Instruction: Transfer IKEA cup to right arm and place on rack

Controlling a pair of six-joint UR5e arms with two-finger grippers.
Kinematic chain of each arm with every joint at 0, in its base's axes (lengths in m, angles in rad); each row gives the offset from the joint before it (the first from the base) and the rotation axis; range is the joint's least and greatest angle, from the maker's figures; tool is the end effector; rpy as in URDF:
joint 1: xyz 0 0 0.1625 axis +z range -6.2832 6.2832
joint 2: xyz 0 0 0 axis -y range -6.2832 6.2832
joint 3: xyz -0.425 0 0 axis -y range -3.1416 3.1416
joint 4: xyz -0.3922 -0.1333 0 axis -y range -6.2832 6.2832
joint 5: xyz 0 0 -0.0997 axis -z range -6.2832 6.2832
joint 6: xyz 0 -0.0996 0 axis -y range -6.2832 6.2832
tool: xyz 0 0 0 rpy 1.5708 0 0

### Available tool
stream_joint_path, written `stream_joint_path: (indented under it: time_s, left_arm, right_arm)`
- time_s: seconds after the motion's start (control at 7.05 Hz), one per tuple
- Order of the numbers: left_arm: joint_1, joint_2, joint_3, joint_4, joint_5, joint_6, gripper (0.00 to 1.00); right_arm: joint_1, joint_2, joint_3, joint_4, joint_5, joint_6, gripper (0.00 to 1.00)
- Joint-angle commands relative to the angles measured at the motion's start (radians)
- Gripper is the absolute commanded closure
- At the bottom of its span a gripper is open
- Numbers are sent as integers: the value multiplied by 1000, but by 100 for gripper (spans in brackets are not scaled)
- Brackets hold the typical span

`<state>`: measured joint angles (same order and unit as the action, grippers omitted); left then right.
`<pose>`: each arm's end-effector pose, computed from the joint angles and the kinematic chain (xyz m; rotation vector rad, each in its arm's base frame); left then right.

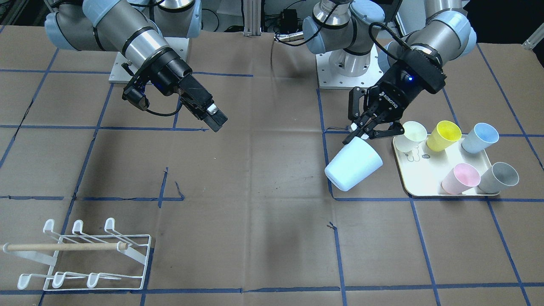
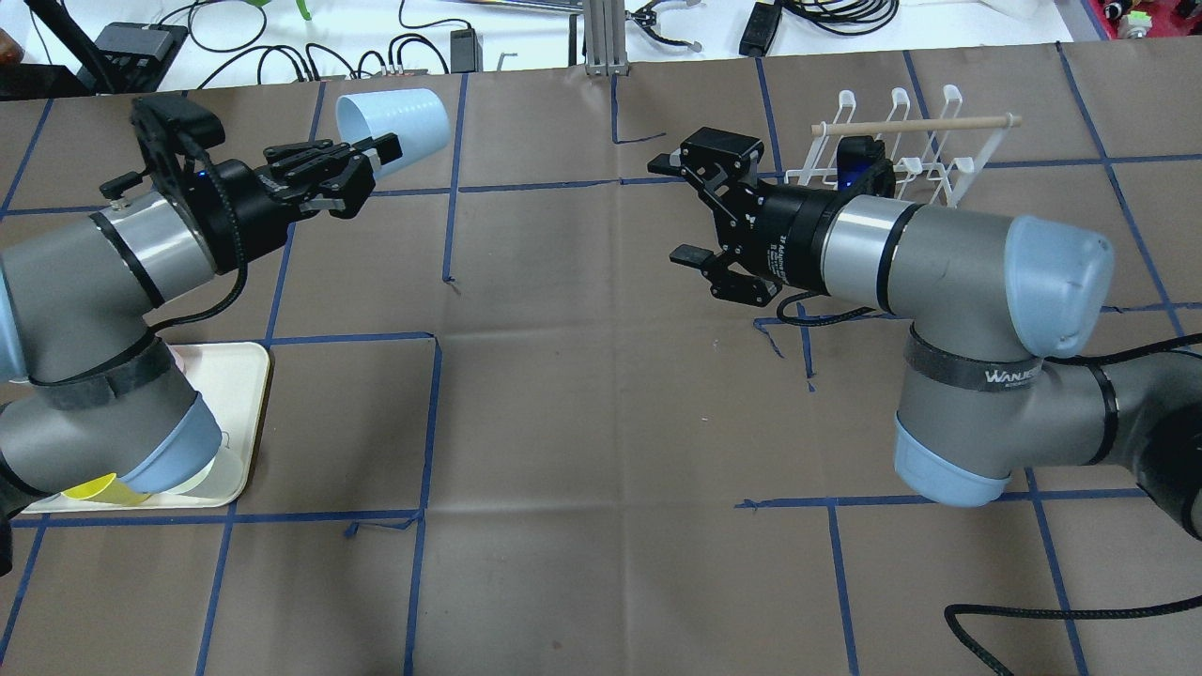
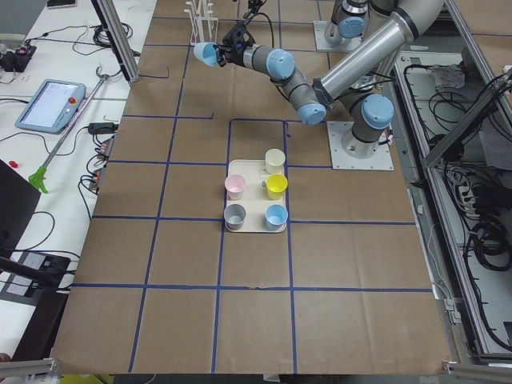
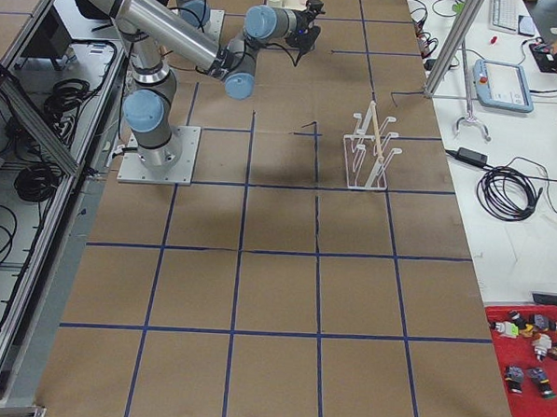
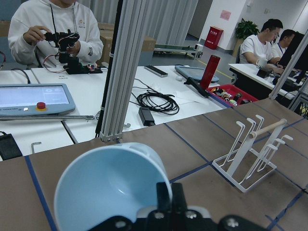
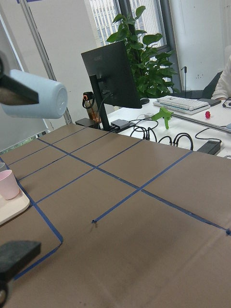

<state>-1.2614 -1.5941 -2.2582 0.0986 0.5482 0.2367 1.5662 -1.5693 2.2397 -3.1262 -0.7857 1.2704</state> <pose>-0.0840 -0.4541 0.3833 -0.5215 -2.0646 1.3325 0.2017 -0.4265 0.3764 0.8786 1.8481 -0.2754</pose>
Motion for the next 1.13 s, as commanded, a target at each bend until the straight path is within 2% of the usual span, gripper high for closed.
stream_joint_path:
  time_s: [0.0, 0.43, 0.71, 0.99]
  left_arm:
    - [-110, 3, -29, 26, 87, -11, 100]
    - [-142, 17, -109, 118, 108, -34, 100]
    - [-183, -21, -135, 191, 96, -30, 100]
    - [-207, -32, -133, 198, 98, -46, 100]
  right_arm:
    - [0, 14, 0, -2, -3, -3, 0]
    - [0, 32, -5, -5, -18, 3, 0]
    - [0, 44, -3, -5, -17, 6, 0]
    - [0, 45, -3, -6, -35, 23, 1]
